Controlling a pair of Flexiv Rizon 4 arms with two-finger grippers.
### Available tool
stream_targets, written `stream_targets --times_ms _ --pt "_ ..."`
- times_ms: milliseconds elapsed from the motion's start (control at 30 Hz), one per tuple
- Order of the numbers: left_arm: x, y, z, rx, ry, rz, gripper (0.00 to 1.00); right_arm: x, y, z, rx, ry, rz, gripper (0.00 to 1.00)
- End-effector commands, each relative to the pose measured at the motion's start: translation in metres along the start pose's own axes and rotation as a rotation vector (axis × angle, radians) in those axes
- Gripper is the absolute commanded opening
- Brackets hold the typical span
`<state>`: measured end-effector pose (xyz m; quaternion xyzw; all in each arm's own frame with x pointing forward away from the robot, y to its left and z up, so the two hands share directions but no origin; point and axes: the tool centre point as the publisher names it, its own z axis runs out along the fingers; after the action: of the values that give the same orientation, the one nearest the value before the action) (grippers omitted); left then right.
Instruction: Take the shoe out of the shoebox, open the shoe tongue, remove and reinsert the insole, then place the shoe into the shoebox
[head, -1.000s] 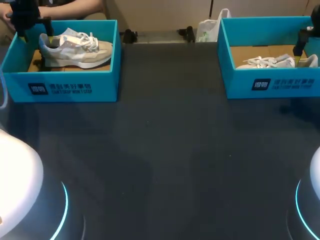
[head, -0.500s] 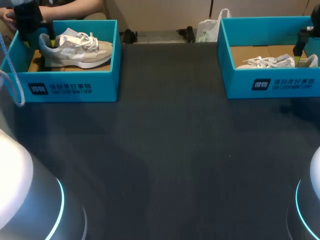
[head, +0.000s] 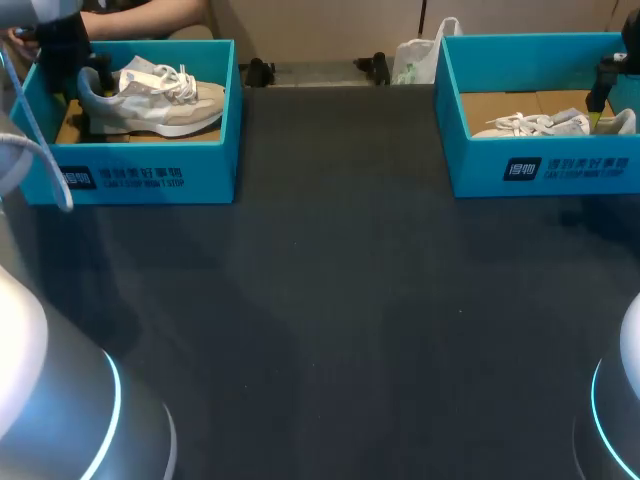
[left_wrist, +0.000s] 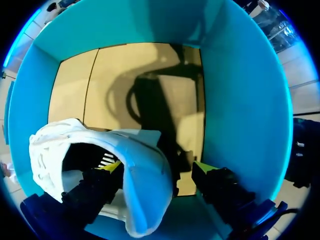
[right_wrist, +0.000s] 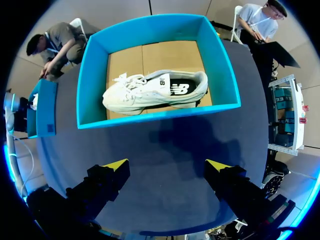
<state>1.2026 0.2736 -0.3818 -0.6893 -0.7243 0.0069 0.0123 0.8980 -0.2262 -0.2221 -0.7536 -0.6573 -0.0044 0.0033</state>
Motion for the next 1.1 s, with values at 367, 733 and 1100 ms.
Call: stream_targets --times_ms 367,733,1100 --pt "0.003 0.009 0.014 0.063 0.008 0.023 0.48 0.000 -0.001 0.000 -0.002 0.000 0.000 1.00" --pt "0.010 0.007 0.013 0.071 0.006 0.008 0.00 0.000 -0.001 0.000 -0.002 0.000 0.000 1.00" --pt "0.021 0.000 -0.017 0.035 -0.052 -0.028 0.00 0.000 -0.001 0.000 -0.002 0.000 0.000 1.00"
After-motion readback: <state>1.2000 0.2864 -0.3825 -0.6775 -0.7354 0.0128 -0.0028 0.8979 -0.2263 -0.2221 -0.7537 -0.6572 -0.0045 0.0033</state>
